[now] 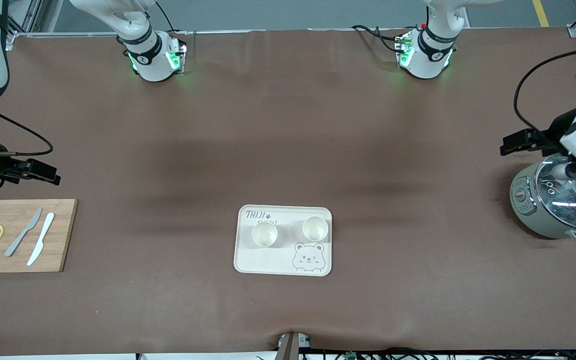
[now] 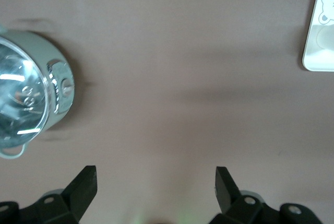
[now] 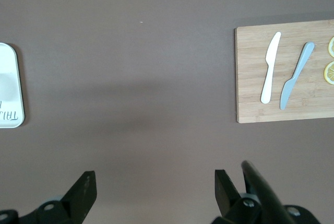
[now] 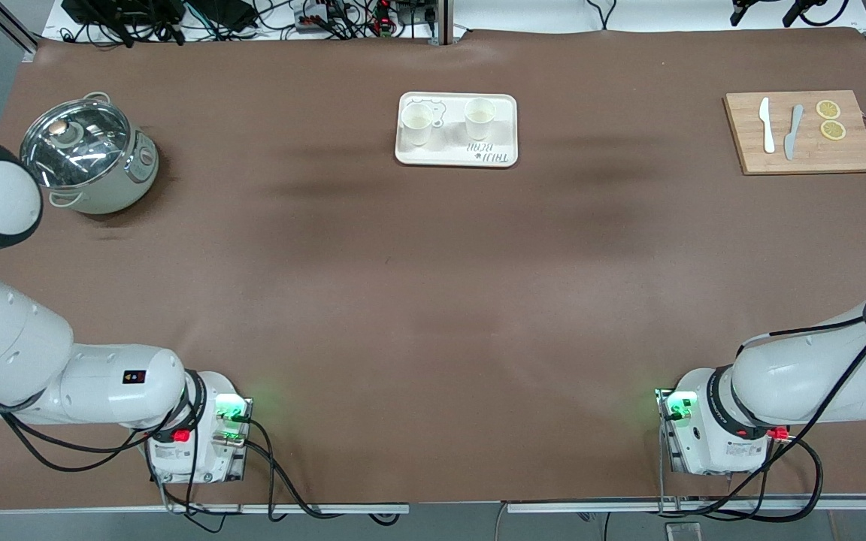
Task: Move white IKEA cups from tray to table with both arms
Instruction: 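Move the left gripper from beside the pot toward the tray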
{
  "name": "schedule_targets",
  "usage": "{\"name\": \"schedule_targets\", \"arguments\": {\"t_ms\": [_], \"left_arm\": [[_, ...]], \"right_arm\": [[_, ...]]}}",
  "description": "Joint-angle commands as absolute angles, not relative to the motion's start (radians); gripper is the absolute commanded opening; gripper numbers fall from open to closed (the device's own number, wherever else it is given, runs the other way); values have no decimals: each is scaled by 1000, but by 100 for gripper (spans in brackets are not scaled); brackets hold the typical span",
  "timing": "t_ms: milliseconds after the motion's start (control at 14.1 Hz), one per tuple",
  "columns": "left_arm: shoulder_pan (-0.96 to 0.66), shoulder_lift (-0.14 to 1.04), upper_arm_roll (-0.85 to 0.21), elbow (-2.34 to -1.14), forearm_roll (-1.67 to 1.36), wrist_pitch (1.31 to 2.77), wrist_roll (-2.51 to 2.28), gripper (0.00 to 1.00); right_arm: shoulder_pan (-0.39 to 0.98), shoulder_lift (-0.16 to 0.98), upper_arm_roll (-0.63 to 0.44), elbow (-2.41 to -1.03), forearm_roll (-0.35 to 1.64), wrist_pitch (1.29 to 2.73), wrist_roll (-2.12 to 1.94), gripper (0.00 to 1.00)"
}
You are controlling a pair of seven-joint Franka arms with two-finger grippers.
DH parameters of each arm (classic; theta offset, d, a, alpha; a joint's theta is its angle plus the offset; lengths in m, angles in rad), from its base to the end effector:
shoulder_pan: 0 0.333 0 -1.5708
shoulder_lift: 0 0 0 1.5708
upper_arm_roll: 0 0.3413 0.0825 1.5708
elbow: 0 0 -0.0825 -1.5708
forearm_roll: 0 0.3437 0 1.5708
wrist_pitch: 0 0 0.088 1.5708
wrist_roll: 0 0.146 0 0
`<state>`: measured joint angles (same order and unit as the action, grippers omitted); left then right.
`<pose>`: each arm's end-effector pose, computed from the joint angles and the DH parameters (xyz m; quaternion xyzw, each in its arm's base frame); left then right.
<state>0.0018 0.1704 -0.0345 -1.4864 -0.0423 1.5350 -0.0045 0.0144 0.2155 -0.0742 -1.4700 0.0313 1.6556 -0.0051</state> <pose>0.5578 -0.0230 0.5527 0.9978 -0.0135 -0.0612 0.0229 0.5874 -0.0265 0.5431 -0.9995 0.0282 0.0144 0.0081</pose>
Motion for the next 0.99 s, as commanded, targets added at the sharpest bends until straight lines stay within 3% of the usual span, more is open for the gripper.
{"name": "schedule_targets", "arguments": {"t_ms": [0, 497, 923], "left_arm": [[-3, 224, -37, -1467, -66, 1618, -6, 100], [-38, 354, -40, -1414, -95, 1771, -11, 100], [-121, 489, -40, -1278, -103, 1882, -75, 100]], "right_arm": [[2, 202, -64, -1473, 41, 1644, -15, 100], [2, 202, -64, -1473, 41, 1644, -15, 100], [2, 204, -64, -1473, 41, 1644, -15, 100]]}}
